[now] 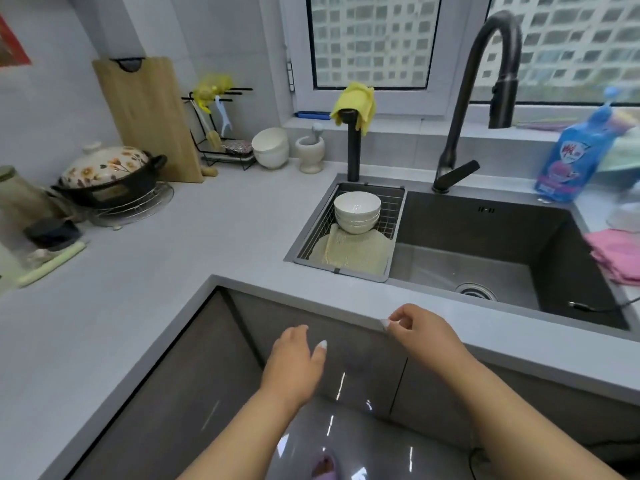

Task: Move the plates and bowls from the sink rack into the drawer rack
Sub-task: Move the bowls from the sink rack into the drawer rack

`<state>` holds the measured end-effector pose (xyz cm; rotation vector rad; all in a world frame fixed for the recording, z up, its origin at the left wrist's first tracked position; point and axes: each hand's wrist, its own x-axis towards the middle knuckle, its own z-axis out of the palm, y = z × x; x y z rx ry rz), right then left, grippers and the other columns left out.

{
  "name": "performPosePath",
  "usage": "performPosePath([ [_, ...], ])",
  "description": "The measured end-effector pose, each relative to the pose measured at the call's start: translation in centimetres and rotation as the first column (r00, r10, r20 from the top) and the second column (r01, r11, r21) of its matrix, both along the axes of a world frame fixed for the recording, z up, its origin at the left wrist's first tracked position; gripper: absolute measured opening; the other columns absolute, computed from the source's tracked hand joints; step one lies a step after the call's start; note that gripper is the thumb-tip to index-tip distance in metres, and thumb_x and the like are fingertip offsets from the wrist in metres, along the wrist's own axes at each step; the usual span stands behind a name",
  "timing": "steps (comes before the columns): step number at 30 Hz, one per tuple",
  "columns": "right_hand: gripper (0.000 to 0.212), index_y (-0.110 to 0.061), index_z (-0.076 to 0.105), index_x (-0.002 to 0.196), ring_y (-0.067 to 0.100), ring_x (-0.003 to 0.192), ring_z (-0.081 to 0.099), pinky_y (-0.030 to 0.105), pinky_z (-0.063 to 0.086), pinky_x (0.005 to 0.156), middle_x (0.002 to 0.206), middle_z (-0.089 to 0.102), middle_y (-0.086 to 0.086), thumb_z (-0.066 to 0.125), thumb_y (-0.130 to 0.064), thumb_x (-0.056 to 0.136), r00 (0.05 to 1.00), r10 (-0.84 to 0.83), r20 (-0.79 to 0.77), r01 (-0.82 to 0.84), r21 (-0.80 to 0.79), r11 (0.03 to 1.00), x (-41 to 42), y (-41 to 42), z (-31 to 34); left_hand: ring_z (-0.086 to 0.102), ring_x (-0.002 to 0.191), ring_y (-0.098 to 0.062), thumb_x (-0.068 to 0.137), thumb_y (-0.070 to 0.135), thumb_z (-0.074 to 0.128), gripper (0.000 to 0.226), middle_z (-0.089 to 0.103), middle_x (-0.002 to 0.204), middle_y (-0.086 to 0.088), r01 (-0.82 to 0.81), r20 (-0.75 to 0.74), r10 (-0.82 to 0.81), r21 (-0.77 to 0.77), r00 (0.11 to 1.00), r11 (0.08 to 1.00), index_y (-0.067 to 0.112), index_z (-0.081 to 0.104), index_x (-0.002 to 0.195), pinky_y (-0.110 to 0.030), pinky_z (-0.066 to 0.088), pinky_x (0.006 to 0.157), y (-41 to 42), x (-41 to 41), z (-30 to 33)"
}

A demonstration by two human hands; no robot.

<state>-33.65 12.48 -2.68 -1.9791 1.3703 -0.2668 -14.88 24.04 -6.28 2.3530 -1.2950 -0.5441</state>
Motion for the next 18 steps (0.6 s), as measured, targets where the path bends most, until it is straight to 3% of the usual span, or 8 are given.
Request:
performPosePath([
  [7, 0.027, -0.026, 0.060, 0.100, 0.006, 0.078, 0.058, 0.024, 0.043, 0.062, 0.089, 0.062, -0.010, 0.053, -0.050, 0.089, 0.997, -0.080, -0.001, 0.080, -0.018, 0.997, 4.8, -5.1, 0.4, 0.017, 0.144, -0.024, 0.097, 0.044, 0.040, 0.063, 0.023, 0.156, -0.009, 0.056, 0.053, -0.056, -0.006, 0.997, 0.998, 0.011, 0.025, 0.148, -0.038, 0.020, 0.118, -7.1, 6.6, -0.4],
  [14, 0.023, -0.029, 0.059, 0.098, 0.006, 0.083, 0.058, 0.026, 0.047, 0.069, 0.089, 0.063, -0.015, 0.054, -0.049, 0.089, 0.989, -0.146, -0.029, 0.146, 0.007, 0.989, 9.4, -9.5, -0.3, -0.008, 0.147, -0.024, 0.098, 0.053, 0.026, 0.072, -0.006, 0.160, -0.011, 0.180, 0.148, -0.211, 0.198, 0.966, 0.964, 0.015, -0.001, 0.153, -0.040, -0.001, 0.120, -13.6, 12.2, -1.5],
  [18, 0.024, -0.028, 0.060, 0.097, 0.006, 0.081, 0.058, 0.026, 0.046, 0.068, 0.087, 0.063, -0.013, 0.055, -0.051, 0.088, 0.983, -0.178, -0.038, 0.179, 0.029, 0.983, 11.1, -11.7, -1.1, -0.026, 0.142, -0.024, 0.091, 0.066, 0.006, 0.080, -0.024, 0.156, -0.009, 0.246, 0.234, -0.320, 0.295, 0.918, 0.923, 0.015, -0.022, 0.146, -0.045, -0.012, 0.118, -16.4, 13.8, -3.6],
])
